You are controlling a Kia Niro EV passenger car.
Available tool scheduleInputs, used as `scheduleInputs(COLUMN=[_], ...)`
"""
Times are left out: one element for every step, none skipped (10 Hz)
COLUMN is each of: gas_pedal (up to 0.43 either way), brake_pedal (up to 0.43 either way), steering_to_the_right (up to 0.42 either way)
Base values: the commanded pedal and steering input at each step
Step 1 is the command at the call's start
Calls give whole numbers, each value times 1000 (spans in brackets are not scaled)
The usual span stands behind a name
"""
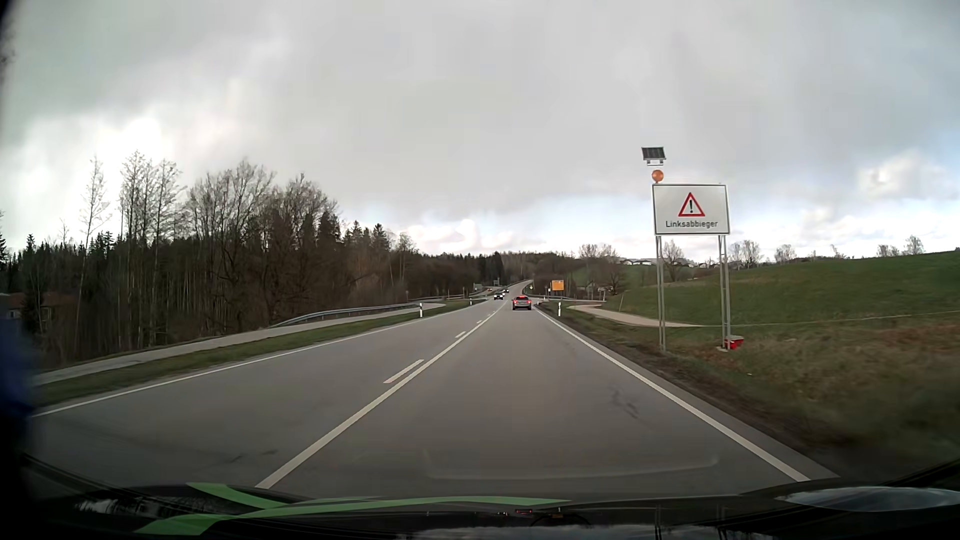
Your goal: Follow the waypoints while adhering to traffic rules and regulations
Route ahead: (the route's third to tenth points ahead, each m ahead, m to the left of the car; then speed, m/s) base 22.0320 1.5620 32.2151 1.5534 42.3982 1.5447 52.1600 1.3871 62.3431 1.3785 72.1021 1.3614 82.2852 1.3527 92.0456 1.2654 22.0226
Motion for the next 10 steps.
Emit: scheduleInputs(gas_pedal=[98, 98, 98, 98, 98, 98, 98, 98, 98, 98], brake_pedal=[0, 0, 0, 0, 0, 0, 0, 0, 0, 0], steering_to_the_right=[-3, -3, -3, -3, -3, -3, -3, -3, -3, -3])
